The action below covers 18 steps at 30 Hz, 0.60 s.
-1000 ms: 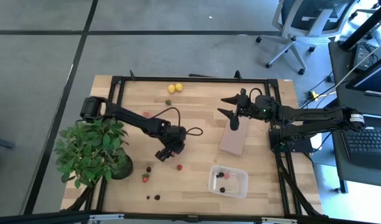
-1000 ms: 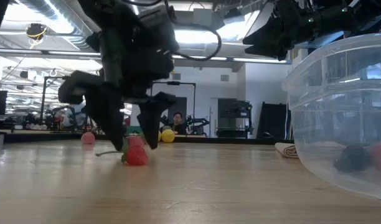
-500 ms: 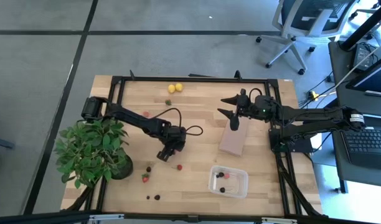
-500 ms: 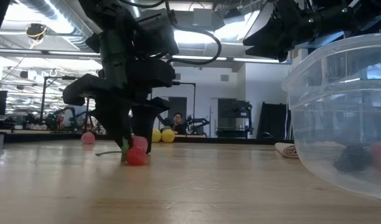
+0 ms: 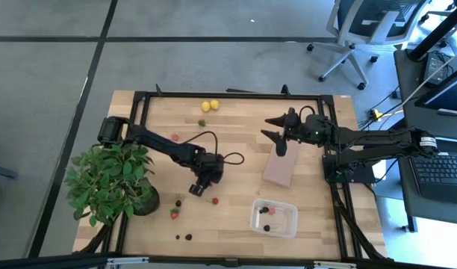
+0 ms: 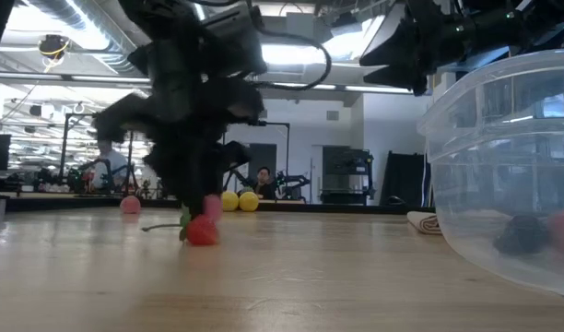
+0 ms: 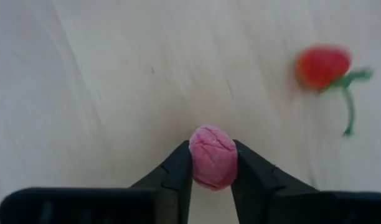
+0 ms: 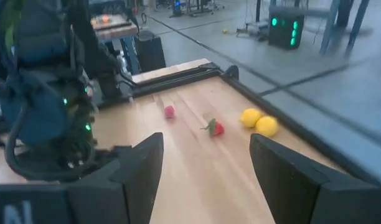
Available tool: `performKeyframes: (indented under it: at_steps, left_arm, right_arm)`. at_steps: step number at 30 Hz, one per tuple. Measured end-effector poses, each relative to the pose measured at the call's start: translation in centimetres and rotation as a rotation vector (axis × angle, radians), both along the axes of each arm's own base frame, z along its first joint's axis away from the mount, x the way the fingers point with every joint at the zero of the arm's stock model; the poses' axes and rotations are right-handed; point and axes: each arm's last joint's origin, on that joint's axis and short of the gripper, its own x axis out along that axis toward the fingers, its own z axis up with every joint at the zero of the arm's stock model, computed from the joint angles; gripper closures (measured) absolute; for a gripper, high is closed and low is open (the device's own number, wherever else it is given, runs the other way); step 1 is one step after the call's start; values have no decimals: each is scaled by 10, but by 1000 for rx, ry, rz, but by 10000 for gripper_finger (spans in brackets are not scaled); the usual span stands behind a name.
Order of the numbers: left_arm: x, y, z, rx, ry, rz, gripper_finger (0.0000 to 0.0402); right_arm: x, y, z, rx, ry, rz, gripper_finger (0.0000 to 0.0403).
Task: Pick and placing Produce into tupperware
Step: Put the peach into the transparent container
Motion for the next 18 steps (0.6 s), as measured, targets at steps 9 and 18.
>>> performKeyframes:
  at_steps: [9, 18]
  left_arm:
    - [32, 35, 55, 68, -223, 165, 311]
    - [62, 71, 128, 388, -471, 212, 321]
  right_arm:
    - [0, 1, -1, 317, -91, -25, 161]
    - [0, -3, -1, 663, -172, -36, 161]
